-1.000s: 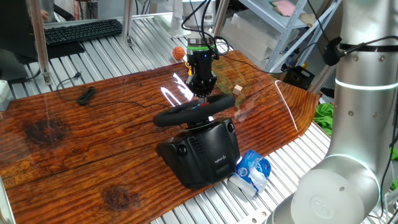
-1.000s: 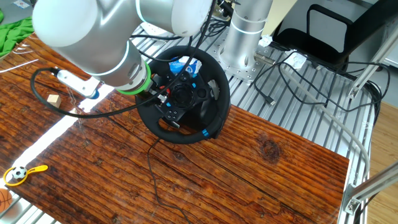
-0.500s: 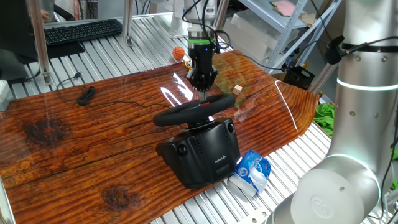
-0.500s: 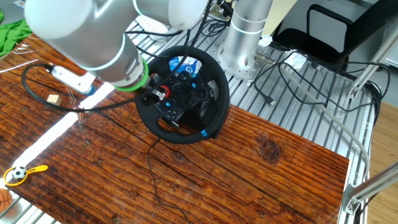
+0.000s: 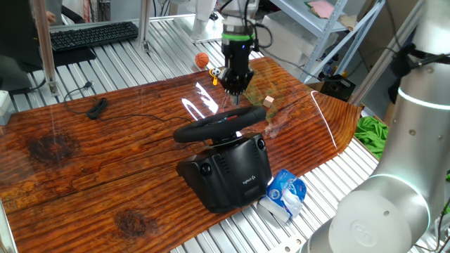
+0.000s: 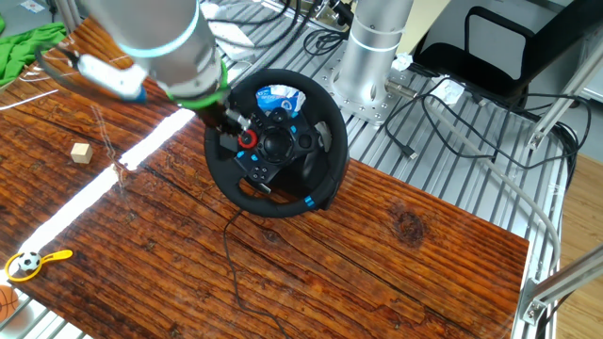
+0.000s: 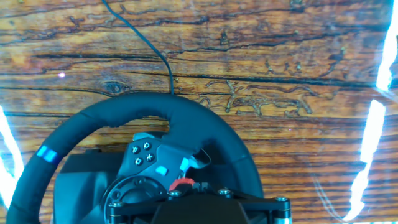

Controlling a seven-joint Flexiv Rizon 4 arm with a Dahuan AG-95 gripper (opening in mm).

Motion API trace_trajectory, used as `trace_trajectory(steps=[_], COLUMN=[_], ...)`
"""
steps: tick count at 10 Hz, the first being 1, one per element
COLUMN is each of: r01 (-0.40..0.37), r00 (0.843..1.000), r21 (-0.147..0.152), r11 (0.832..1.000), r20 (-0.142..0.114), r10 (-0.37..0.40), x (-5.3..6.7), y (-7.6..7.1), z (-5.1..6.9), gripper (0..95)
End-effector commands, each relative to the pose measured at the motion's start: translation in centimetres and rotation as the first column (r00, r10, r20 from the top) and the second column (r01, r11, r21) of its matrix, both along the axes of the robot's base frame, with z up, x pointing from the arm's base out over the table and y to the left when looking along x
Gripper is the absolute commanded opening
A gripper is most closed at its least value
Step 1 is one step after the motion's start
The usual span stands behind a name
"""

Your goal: Rotate the steering wheel 90 degrees counterclockwise

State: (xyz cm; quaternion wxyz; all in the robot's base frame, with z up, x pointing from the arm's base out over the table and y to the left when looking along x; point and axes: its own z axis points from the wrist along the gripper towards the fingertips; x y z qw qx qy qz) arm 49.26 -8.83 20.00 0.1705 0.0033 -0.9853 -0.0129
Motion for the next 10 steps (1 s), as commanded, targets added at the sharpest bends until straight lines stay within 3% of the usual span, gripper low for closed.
trace_trajectory(steps=[1,2,4,5,8,10], r01=[0.001,-0.001,-0.006,-0.009,-0.029,-0.045], r00=[0.997,0.991,0.979,0.966,0.943,0.933], r21=[-0.001,0.008,0.008,0.007,0.011,0.009], r11=[1.0,1.0,1.0,1.0,1.0,0.999], r20=[0.072,0.133,0.206,0.257,0.333,0.357], r10=[-0.001,0.0,0.004,0.007,0.024,0.038], x=[-0.5,-0.8,-1.3,-1.7,-2.3,-2.5], y=[-0.3,-0.4,-0.5,-0.5,-0.7,-0.8], z=[1.8,2.8,3.7,4.1,5.2,5.4], gripper=[0.0,0.0,0.0,0.0,0.0,0.0])
